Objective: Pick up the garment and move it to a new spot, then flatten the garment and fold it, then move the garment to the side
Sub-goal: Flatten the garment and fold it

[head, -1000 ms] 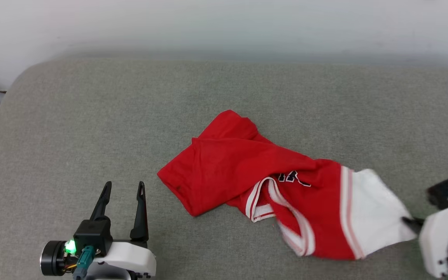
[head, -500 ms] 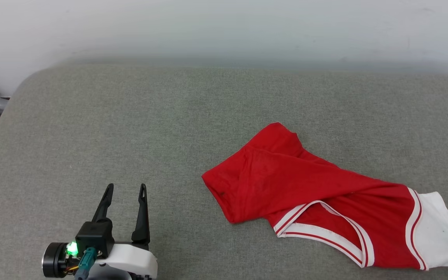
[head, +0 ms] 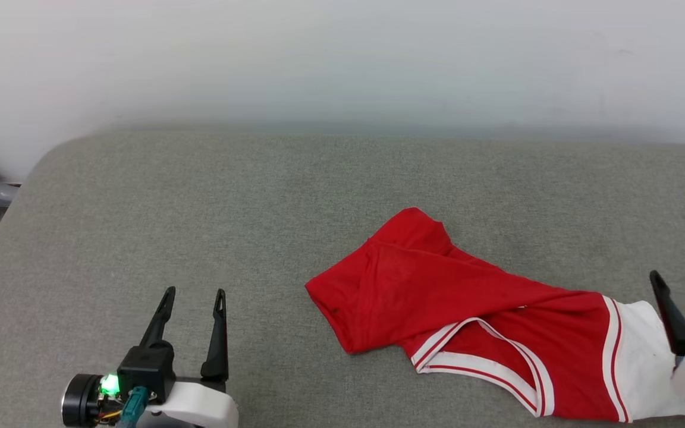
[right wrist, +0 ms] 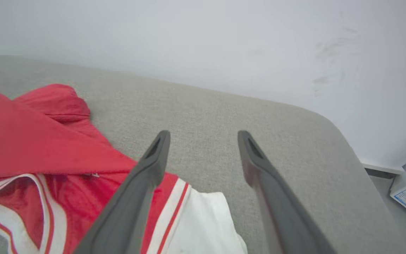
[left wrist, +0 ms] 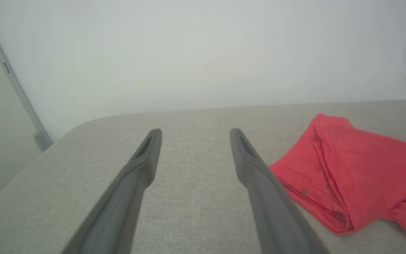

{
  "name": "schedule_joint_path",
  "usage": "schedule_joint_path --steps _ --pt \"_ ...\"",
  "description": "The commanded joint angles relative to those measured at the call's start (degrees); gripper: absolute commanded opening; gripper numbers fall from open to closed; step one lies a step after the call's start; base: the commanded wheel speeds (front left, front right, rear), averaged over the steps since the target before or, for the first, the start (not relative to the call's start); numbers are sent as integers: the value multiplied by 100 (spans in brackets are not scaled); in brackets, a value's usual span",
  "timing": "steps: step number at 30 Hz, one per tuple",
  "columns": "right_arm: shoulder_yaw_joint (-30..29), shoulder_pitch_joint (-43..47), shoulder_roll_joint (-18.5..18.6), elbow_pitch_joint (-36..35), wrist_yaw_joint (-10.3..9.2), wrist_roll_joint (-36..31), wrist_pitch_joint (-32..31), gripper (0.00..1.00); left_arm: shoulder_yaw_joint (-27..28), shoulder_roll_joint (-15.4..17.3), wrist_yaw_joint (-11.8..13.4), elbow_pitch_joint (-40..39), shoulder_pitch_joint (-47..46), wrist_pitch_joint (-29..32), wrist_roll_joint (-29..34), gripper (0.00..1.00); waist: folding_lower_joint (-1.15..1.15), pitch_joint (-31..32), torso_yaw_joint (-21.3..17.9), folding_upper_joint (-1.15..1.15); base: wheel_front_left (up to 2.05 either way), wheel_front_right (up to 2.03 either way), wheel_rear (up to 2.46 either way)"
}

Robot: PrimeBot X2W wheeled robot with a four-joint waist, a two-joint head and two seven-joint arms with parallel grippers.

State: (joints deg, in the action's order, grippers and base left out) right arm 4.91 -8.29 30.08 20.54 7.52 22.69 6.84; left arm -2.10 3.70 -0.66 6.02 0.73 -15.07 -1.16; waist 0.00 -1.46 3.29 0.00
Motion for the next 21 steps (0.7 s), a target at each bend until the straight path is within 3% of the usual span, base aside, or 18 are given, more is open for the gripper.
schedule_joint_path --steps 1,8,13,17,18,21 --pt "-119 160 -203 -231 -6 -151 53 100 -20 62 -55 -40 -117 -15 41 100 0 43 -35 0 0 0 0" --pt "-496 906 -1304 -1681 -6 -994 99 100 -223 377 -463 64 -723 -15 -61 100 0 131 -101 0 0 0 0" --pt "-377 1311 -1701 -2129 -6 -1181 10 100 -765 823 -657 448 -1493 104 -240 100 0 138 -138 0 0 0 0" --pt "-320 1431 -1783 -2181 -6 -1223 -2 100 -1717 1325 -673 545 -2188 666 -822 100 0 56 -210 0 0 0 0" --pt "-292 1389 -1766 -2173 -6 -1253 28 100 -2502 1763 -671 451 -2747 1211 -1449 100 0 -46 -269 0 0 0 0" --pt "-283 1321 -1754 -2171 -6 -1252 58 100 -2970 2004 -672 379 -3085 1600 -1869 100 0 -123 -313 0 0 0 0"
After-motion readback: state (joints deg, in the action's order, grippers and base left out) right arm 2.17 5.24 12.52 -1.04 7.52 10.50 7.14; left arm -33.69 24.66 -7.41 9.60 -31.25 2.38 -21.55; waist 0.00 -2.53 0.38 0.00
